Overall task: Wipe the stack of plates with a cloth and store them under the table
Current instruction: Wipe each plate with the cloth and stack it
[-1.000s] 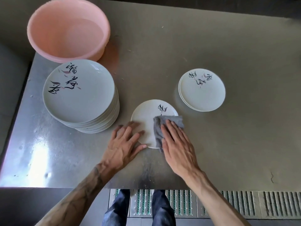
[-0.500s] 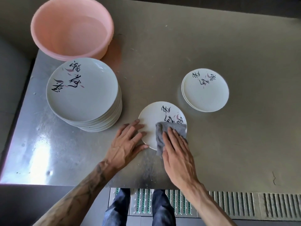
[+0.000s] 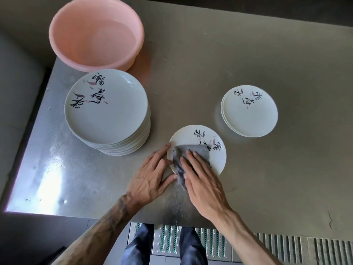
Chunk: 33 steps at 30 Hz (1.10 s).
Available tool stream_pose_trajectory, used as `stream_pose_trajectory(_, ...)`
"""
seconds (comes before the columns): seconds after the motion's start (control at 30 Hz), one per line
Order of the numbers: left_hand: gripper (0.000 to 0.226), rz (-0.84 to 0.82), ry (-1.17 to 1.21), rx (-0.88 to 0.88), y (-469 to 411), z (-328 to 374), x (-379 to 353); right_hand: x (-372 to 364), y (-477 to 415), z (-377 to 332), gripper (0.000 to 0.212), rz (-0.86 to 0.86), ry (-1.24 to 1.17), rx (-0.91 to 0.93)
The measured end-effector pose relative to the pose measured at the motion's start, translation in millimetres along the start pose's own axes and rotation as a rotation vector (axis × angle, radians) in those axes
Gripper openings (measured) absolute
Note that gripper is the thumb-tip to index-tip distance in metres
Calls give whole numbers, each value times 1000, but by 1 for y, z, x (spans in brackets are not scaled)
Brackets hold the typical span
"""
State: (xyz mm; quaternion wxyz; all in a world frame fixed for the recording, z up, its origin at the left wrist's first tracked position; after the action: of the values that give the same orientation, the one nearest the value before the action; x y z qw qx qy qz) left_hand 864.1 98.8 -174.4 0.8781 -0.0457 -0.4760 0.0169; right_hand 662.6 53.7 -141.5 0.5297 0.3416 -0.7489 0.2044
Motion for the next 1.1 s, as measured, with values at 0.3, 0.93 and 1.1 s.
stream_pose_trajectory(0.3,37,12,65,61,-4,-2,-2,3,-57,12,53,-5,11,-48)
stream_pose_trajectory(0.93,39,8,42,80,-5,-5,-1,25,-36,56,51,21,110,-64)
stream_pose_trajectory(1.1,38,-29,17,-4,-6,-4,-1,18,4,51,51,14,81,-107)
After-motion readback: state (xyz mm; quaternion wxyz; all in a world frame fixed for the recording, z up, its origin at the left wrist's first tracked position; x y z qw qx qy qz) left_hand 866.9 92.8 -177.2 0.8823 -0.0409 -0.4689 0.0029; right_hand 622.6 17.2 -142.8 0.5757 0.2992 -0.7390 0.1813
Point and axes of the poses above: each hand's wrist, its own y-axis away from the middle knuckle, its own x-axis out of the back of the hand, z = x × y, the point moved 1 cm from there along -y, towards the middle knuckle, and after that the axes turned 8 degrees about x, right-handed, at the moved point
